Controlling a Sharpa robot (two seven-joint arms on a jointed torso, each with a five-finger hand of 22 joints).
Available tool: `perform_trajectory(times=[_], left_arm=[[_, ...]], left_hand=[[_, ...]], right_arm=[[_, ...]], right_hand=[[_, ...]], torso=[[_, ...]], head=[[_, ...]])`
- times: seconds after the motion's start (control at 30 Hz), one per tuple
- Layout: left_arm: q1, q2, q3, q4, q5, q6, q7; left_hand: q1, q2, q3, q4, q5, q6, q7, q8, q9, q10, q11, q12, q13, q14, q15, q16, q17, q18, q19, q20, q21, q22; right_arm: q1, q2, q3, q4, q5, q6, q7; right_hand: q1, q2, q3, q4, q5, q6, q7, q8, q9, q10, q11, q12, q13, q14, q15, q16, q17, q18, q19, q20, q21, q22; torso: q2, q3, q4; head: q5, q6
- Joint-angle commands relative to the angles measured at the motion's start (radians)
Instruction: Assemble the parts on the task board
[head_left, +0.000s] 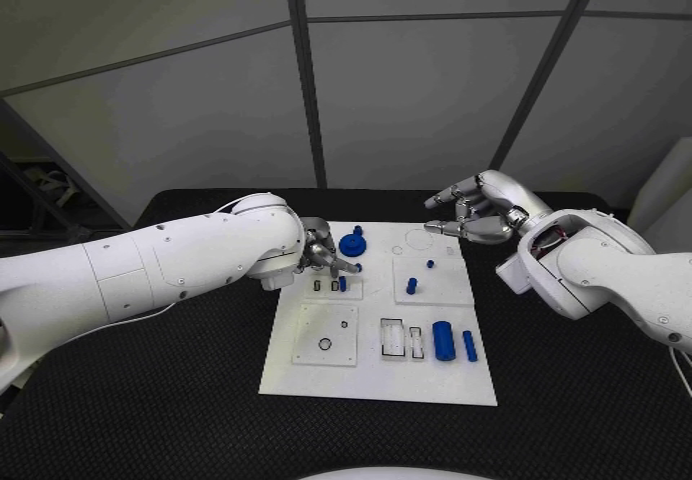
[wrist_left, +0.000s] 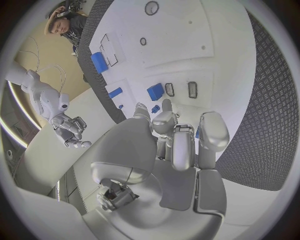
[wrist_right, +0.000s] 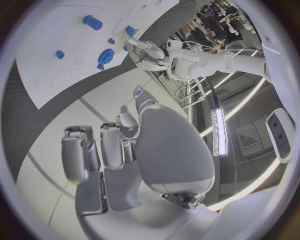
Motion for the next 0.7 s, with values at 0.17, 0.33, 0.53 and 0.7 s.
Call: perform_trajectory(times=[0.17, 0.33, 0.53, 0.7], left_arm=[[0.002, 0.009, 0.0, -0.002, -0.01, 0.056, -0.023], [0.002, 0.012, 0.0, -0.003, -0.01, 0.074, -0.026], [0.002, 0.015, 0.0, -0.003, -0.01, 0.084, -0.027], [0.002, 0.015, 0.0, -0.002, -0.01, 0.089, -0.029]], left_hand=[[-0.005, 0.0, 0.011, -0.001, 0.0, 0.003, 0.001, -0.005, 0.012, 0.009, 0.003, 0.017, 0.022, 0.072, 0.002, 0.011, 0.124, -0.017, 0.009, 0.001, 0.011, 0.008], [0.0, 0.004, 0.014, -0.002, 0.0, 0.002, 0.001, -0.007, 0.019, 0.01, 0.002, 0.022, 0.033, 0.073, 0.001, 0.015, 0.13, -0.017, 0.011, 0.001, 0.014, 0.015], [0.01, 0.005, 0.017, -0.004, 0.0, 0.003, 0.001, -0.008, 0.031, 0.011, 0.002, 0.028, 0.047, 0.074, 0.001, 0.017, 0.132, -0.018, 0.01, 0.001, 0.017, 0.019], [0.019, 0.007, 0.019, -0.006, 0.0, 0.006, 0.0, -0.007, 0.044, 0.012, 0.002, 0.031, 0.058, 0.074, 0.001, 0.018, 0.134, -0.017, 0.008, 0.001, 0.018, 0.02]], right_arm=[[0.002, 0.006, 0.001, -0.005, -0.008, 0.01, -0.01], [0.002, 0.01, 0.001, -0.008, -0.01, 0.011, -0.01], [0.002, 0.013, 0.001, -0.01, -0.012, 0.013, -0.011], [0.002, 0.014, 0.001, -0.011, -0.014, 0.014, -0.012]], right_hand=[[-0.012, 0.001, 0.0, 0.009, 0.005, 0.009, -0.001, -0.001, 0.001, 0.004, -0.003, 0.004, -0.003, 0.038, -0.003, -0.004, -0.002, -0.004, 0.079, 0.0, -0.006, 0.226], [-0.014, 0.001, -0.001, 0.01, 0.006, 0.01, -0.001, -0.002, 0.001, 0.005, -0.003, 0.005, -0.003, 0.038, -0.003, -0.005, -0.002, -0.003, 0.079, 0.0, -0.006, 0.226], [-0.014, 0.001, -0.001, 0.01, 0.006, 0.01, -0.001, -0.002, 0.001, 0.005, -0.003, 0.005, -0.003, 0.038, -0.003, -0.005, -0.002, -0.003, 0.079, 0.0, -0.006, 0.226], [-0.015, 0.001, -0.001, 0.011, 0.006, 0.01, -0.002, -0.002, 0.0, 0.005, -0.003, 0.006, -0.002, 0.038, -0.003, -0.005, -0.002, -0.004, 0.079, -0.001, -0.006, 0.226]], torso=[[0.0, -0.0008, 0.0019], [0.001, -0.0006, 0.001], [0.001, -0.0006, 0.0013], [0.001, -0.0001, 0.0016]], head=[[-0.003, -0.006], [-0.001, -0.007], [-0.002, -0.01], [-0.001, -0.012]])
